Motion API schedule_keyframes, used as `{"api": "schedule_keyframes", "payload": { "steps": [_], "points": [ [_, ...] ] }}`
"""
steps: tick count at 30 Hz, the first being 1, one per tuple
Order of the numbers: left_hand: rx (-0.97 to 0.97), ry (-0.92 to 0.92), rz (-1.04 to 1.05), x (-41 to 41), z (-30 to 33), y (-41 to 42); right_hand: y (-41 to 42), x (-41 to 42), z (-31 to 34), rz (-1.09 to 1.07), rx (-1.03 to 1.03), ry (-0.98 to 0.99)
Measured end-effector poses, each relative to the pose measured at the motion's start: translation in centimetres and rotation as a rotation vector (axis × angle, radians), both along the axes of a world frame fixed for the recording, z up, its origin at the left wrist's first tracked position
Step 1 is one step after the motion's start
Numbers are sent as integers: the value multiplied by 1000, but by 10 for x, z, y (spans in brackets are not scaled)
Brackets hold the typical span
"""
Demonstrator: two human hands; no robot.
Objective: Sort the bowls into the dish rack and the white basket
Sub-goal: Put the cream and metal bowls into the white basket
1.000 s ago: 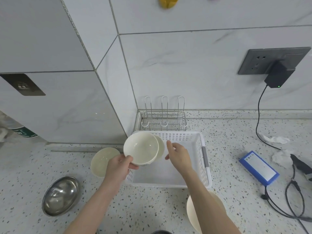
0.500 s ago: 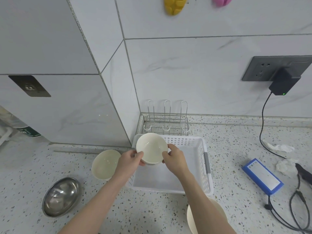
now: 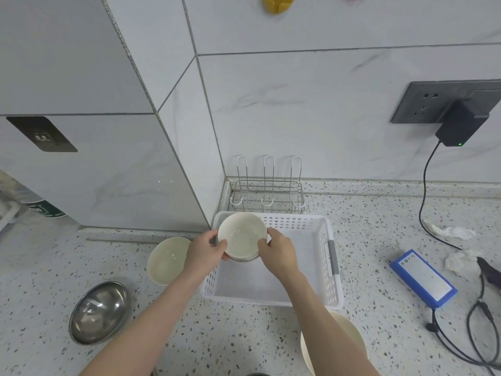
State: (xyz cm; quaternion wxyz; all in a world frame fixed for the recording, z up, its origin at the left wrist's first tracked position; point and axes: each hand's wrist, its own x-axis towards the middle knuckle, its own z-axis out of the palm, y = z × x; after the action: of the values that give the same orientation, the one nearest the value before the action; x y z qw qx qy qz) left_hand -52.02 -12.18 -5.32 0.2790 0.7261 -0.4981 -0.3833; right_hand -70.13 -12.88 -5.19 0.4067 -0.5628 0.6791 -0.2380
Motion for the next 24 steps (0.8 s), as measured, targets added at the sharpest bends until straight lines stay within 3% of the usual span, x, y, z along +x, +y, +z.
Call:
{"api": "schedule_keyframes", "payload": {
  "steps": [16, 21, 24],
  "points": [
    [-83, 82, 6, 2, -6, 3, 8, 0, -9, -56, 72, -23],
    [-93, 242, 82, 11, -6, 8, 19, 3, -10, -125, 111, -245],
    [-117, 214, 34, 12, -5, 14, 22, 5, -8, -164, 122, -305]
  ]
}}
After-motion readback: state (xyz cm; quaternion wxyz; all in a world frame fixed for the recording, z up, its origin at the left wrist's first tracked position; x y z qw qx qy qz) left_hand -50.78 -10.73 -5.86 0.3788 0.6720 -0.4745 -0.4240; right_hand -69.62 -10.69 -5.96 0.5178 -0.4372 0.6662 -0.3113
